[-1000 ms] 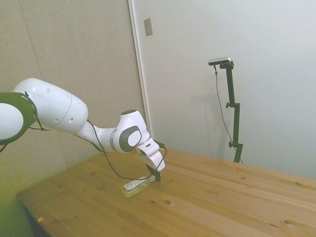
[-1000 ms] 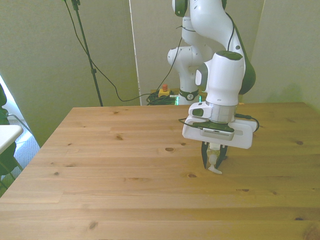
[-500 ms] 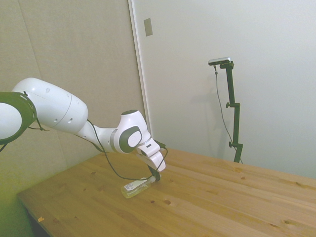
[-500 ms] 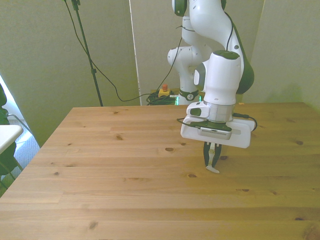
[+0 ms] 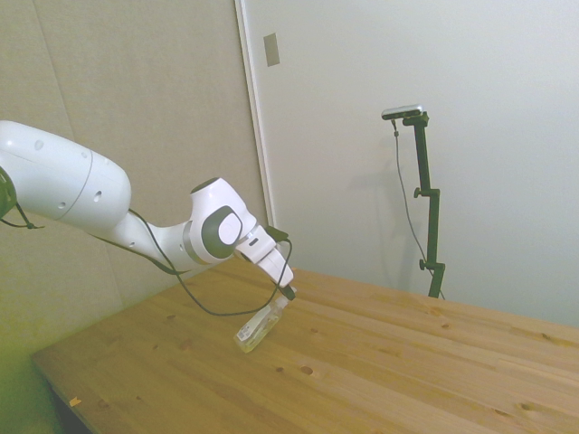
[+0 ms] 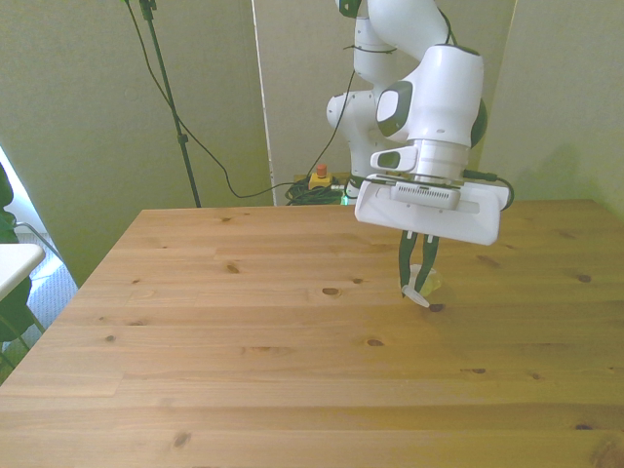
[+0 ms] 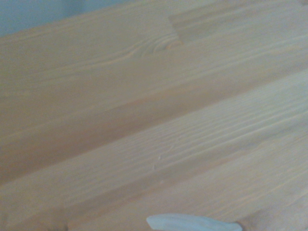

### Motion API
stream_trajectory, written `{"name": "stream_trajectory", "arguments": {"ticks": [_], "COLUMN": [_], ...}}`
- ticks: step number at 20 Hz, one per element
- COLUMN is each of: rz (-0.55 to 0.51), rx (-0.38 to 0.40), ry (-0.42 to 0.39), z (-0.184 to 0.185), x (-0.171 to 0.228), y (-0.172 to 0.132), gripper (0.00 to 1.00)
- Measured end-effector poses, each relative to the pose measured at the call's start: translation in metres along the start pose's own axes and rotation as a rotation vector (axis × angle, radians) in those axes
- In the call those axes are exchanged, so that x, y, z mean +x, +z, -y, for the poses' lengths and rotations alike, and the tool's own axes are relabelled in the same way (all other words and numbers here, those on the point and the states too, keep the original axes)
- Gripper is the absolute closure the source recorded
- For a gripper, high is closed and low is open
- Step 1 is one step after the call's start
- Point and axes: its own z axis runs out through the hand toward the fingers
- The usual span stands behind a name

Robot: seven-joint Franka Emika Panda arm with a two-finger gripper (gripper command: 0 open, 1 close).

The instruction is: Stand the sanitizer

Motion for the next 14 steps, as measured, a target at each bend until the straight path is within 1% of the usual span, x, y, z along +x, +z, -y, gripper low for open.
{"name": "stream_trajectory", "arguments": {"ticks": [7,14], "rz": [-0.262,-0.516], "rx": [0.099,0.166], "ry": [0.057,0.095], "z": [0.008,0.004], "x": [-0.008,-0.063], "y": [-0.025,-0.016], "gripper": [1.0,1.0]}}
